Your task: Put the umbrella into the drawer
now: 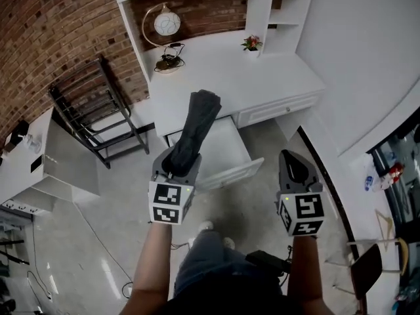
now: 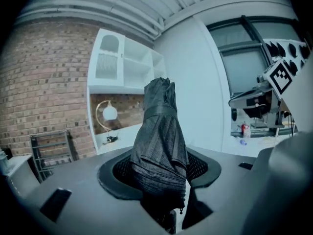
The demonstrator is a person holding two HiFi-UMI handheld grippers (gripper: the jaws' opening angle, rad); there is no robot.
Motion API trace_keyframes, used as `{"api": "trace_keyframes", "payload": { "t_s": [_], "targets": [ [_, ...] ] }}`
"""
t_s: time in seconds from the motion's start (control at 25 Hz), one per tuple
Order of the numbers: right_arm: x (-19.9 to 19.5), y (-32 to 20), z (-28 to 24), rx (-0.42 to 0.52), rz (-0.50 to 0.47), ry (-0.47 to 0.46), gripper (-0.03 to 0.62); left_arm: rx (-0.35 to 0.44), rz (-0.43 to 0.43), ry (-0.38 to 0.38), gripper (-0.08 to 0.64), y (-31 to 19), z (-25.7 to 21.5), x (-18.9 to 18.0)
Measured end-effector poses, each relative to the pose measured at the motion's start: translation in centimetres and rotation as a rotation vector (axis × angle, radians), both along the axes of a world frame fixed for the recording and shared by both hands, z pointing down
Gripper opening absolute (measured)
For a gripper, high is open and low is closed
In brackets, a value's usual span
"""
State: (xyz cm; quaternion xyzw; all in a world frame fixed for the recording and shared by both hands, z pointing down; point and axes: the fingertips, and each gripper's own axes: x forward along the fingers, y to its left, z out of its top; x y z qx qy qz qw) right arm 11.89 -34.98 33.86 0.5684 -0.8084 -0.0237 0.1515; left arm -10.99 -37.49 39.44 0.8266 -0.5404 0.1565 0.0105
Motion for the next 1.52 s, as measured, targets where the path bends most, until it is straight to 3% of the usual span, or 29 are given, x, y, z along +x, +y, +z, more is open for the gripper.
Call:
{"api": "trace_keyframes", "payload": {
  "t_s": [0.2,0.44,0.6,0.8,1.12,1.32,1.52],
  "targets": [
    [0.4,-4.3,4.4,-0.094,0.032,-0.040,0.000,-0.186,0.087,-0.047,0.230,-5.9,7.8,1.5],
    [0.2,-10.2,8.4,-0.197,0.065,-0.004,0.000,-0.418,0.201,-0.094,0.229,-11.2,17.3,3.5],
    [-0.4,-13.1,10.7,-0.269,0.087,0.022,0.000,-0.594,0.233,-0.123,0.229,-12.6,23.5,3.9],
    [-0.7,-15.5,13.7,-0.353,0.120,0.018,0.000,-0.750,0.215,-0.136,0.229,-14.3,29.2,3.4],
    [-1.3,-17.6,20.9,-0.528,0.171,-0.072,0.000,-0.898,0.149,-0.182,0.230,-17.2,35.4,3.1],
    [-1.9,-16.9,22.6,-0.581,0.196,-0.135,0.000,-0.987,0.104,-0.204,0.230,-17.2,38.6,2.4],
    [-1.5,-15.0,24.1,-0.614,0.221,-0.152,0.000,-1.124,0.088,-0.200,0.247,-15.8,41.9,3.1]
  ]
}}
